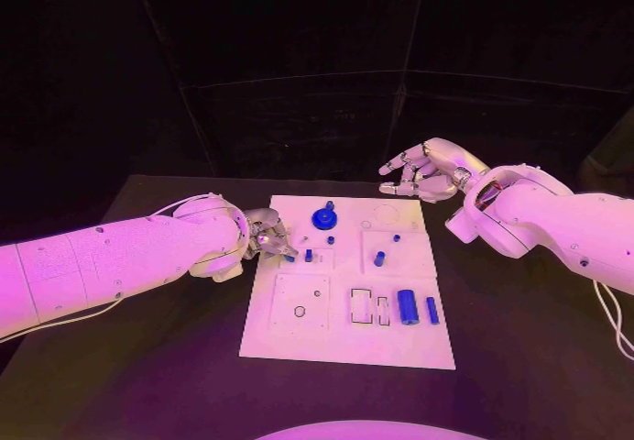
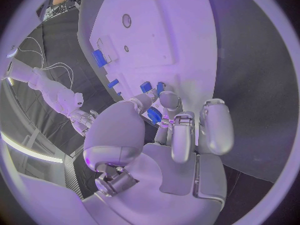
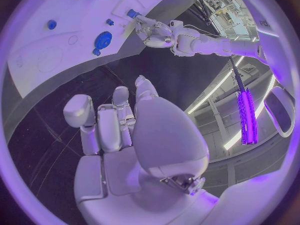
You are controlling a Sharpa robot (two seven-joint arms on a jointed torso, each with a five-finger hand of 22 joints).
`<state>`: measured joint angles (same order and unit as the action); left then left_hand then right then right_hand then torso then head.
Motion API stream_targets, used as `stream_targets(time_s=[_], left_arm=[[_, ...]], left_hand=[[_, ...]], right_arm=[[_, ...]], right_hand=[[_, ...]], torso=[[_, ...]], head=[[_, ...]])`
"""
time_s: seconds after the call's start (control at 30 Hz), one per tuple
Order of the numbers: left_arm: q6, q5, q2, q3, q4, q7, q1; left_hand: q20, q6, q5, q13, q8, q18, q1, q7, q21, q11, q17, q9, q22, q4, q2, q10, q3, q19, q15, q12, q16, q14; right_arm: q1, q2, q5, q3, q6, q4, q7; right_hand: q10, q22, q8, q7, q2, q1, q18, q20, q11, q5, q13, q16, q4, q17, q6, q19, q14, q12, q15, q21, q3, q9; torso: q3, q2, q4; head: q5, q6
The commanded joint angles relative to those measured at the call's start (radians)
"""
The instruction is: Assemble the parts on the task board
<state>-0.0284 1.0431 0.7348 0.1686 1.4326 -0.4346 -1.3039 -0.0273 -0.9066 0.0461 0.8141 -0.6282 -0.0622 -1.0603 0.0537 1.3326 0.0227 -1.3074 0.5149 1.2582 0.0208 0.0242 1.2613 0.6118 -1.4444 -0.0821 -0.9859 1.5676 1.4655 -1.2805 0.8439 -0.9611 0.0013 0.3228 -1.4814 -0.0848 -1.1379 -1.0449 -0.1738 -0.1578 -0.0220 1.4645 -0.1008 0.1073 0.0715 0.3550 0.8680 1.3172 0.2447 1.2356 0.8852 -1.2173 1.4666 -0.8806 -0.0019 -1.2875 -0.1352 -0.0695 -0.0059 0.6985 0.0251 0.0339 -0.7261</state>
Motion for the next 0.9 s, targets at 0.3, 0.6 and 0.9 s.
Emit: stream_targets(time_s=[0.3, 0.6, 0.9], left_arm=[[0.005, 0.021, -0.011, 0.001, 0.002, -0.059, 0.002], [-0.002, 0.029, -0.012, 0.001, 0.003, -0.065, 0.002], [0.021, 0.030, -0.011, 0.001, 0.005, -0.068, 0.002]], left_hand=[[0.001, -0.005, 0.005, 0.005, -0.011, -0.006, 0.011, -0.005, 0.007, 0.002, -0.263, 0.000, 0.003, 0.098, -0.007, 0.012, 0.105, -0.008, -0.002, -0.008, 0.003, 0.105], [0.001, -0.006, 0.006, 0.006, -0.012, -0.005, 0.013, -0.006, 0.009, 0.003, -0.263, 0.000, 0.005, 0.098, -0.007, 0.014, 0.106, -0.009, -0.003, -0.010, 0.003, 0.105], [0.003, -0.007, 0.005, 0.009, -0.016, -0.005, 0.014, -0.008, 0.012, 0.005, -0.263, 0.000, 0.009, 0.102, -0.002, 0.017, 0.108, -0.011, -0.004, -0.014, 0.003, 0.105]], right_arm=[[-0.002, -0.001, -0.002, 0.000, -0.005, -0.001, -0.006], [-0.002, -0.002, -0.002, 0.000, -0.005, -0.001, -0.007], [-0.002, -0.002, -0.002, 0.000, -0.007, -0.002, -0.006]], right_hand=[[0.007, 0.003, -0.006, 0.000, 0.008, 0.003, -0.011, -0.001, -0.002, 0.007, -0.001, -0.007, -0.004, -0.003, -0.008, 0.009, 0.017, 0.001, -0.003, 0.005, 0.000, 0.001], [0.007, 0.003, -0.006, 0.000, 0.008, 0.003, -0.011, -0.001, -0.002, 0.007, -0.001, -0.007, -0.004, -0.003, -0.008, 0.009, 0.017, 0.001, -0.003, 0.005, 0.000, 0.001], [0.007, 0.003, -0.006, 0.000, 0.008, 0.003, -0.011, -0.001, -0.002, 0.007, -0.001, -0.007, -0.004, -0.003, -0.008, 0.009, 0.017, 0.001, -0.003, 0.005, 0.000, 0.001]], torso=[[0.0002, 0.000, -0.0002], [-0.0002, 0.000, 0.0011], [0.0000, -0.001, 0.0009]], head=[[-0.004, -0.006], [-0.007, -0.006], [-0.007, -0.009]])
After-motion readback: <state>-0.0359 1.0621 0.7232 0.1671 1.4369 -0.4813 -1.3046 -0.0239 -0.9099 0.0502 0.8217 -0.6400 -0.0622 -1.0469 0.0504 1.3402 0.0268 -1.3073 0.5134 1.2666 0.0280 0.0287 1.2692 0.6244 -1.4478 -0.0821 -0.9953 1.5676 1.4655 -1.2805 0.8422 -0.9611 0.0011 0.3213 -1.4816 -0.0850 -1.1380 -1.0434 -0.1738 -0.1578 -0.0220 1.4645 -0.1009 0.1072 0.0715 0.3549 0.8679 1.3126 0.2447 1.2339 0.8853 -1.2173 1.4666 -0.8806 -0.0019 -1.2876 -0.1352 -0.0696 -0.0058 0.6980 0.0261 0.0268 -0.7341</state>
